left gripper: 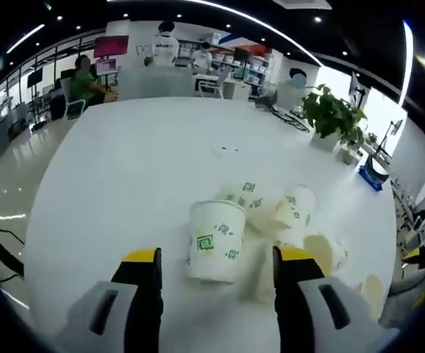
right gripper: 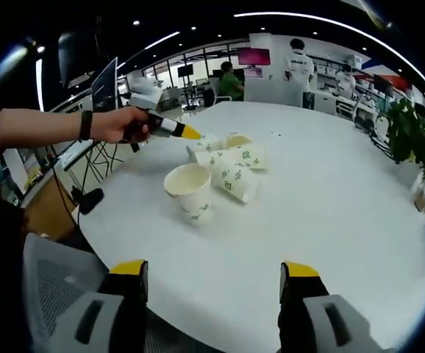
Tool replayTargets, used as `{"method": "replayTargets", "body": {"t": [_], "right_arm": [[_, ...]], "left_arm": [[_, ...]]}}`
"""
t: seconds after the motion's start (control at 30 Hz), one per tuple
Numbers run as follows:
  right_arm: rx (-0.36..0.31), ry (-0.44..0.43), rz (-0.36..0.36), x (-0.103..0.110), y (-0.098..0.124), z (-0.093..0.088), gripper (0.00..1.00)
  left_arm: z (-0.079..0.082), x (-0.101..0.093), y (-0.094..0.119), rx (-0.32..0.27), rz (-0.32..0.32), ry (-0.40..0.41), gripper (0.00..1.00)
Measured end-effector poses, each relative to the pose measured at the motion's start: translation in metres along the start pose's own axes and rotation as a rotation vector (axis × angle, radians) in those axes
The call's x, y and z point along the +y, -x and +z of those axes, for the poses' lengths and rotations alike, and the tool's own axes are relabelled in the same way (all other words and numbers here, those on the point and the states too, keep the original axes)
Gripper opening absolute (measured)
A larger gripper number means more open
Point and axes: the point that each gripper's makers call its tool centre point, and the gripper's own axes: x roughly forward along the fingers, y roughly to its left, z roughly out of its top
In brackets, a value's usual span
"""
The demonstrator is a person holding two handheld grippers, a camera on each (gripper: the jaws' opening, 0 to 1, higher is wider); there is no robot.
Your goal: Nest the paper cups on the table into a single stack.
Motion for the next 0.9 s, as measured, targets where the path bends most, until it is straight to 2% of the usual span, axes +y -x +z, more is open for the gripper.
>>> {"method": "replayTargets", "body": {"t": [0.13,0.17,0.27,0.43,0.57,0.67,0.73,0.83,0.9], "right_arm": [[-0.003,-0.011,-0.003,0.001,0.001,-0.002,0.73],[0.003,-0.007,-0.004,0.001,0.001,-0.003,0.73],[0.010,0.001,-0.008,0.001,0.002,-0.005,0.73],[0.011,0.002,-0.012,0.001,0.003,-0.006,0.73],[0.017,0.005,-0.013,0.003,0.005,-0.009,0.73],[0.020,0.001,-0.015,0.004,0.006,-0.011,0.73],[0.023,-0.001,-0.016,0.003,0.006,-0.012,0.73],[0.027,-0.002,-0.017,0.004,0.008,-0.014,0.73],[0.029,-0.001,-0.018,0.005,0.008,-0.015,0.73]], "left_arm": [[-0.004,0.003,-0.014,0.048,0.001,-0.031,0.59],[0.000,0.002,-0.018,0.057,-0.004,-0.035,0.59],[0.001,0.001,-0.026,0.088,-0.009,-0.058,0.59],[-0.009,0.003,-0.030,0.155,0.015,-0.093,0.55],[-0.011,0.000,-0.035,0.163,0.018,-0.068,0.53],[-0.015,-0.001,-0.040,0.187,0.020,-0.083,0.51],[-0.020,-0.003,-0.036,0.198,0.028,-0.087,0.48],[-0.023,0.003,-0.040,0.218,0.047,-0.091,0.40],[-0.024,0.002,-0.037,0.222,0.053,-0.071,0.41]]}}
